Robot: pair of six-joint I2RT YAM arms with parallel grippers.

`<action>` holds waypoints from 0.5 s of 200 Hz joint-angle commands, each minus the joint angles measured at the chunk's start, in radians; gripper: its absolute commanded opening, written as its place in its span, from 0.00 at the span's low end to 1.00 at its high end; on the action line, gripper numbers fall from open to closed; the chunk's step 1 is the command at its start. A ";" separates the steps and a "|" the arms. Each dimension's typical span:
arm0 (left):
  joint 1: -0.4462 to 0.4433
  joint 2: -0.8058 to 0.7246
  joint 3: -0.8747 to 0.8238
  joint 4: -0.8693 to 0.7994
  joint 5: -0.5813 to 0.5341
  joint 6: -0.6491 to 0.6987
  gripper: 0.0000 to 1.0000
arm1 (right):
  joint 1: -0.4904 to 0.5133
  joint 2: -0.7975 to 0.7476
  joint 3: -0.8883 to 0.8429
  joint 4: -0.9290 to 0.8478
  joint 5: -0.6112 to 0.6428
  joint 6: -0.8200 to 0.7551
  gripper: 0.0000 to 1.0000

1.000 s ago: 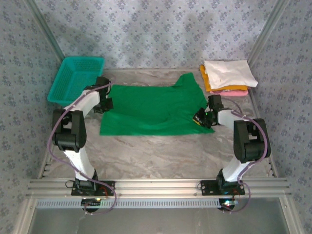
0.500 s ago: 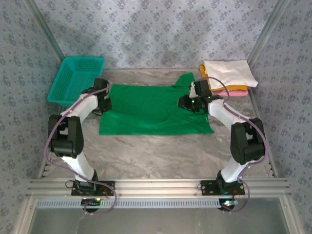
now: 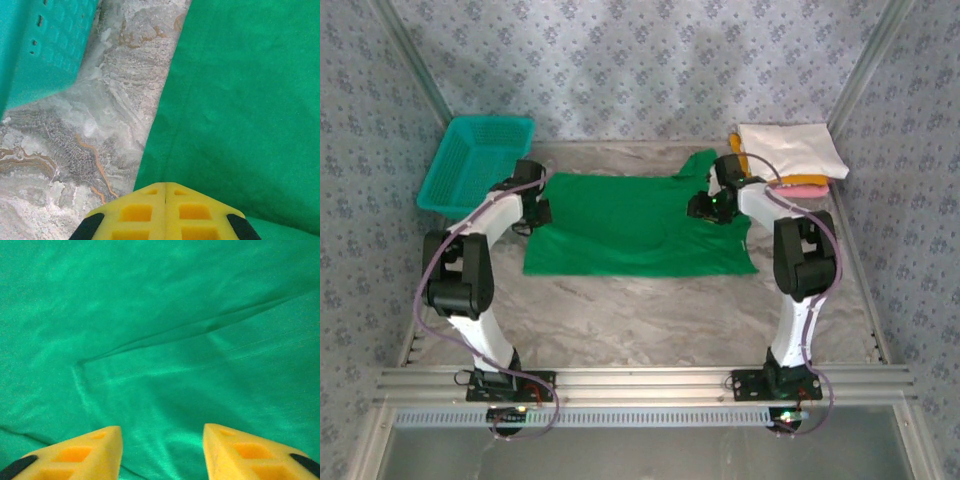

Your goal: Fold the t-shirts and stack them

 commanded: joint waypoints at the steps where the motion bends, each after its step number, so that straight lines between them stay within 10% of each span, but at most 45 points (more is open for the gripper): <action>1: -0.002 0.002 0.013 0.007 0.000 0.013 0.00 | -0.061 -0.016 0.050 -0.039 0.032 -0.074 0.51; 100: 0.002 0.031 0.016 0.014 0.009 0.004 0.00 | -0.104 0.201 0.226 -0.163 0.006 -0.170 0.54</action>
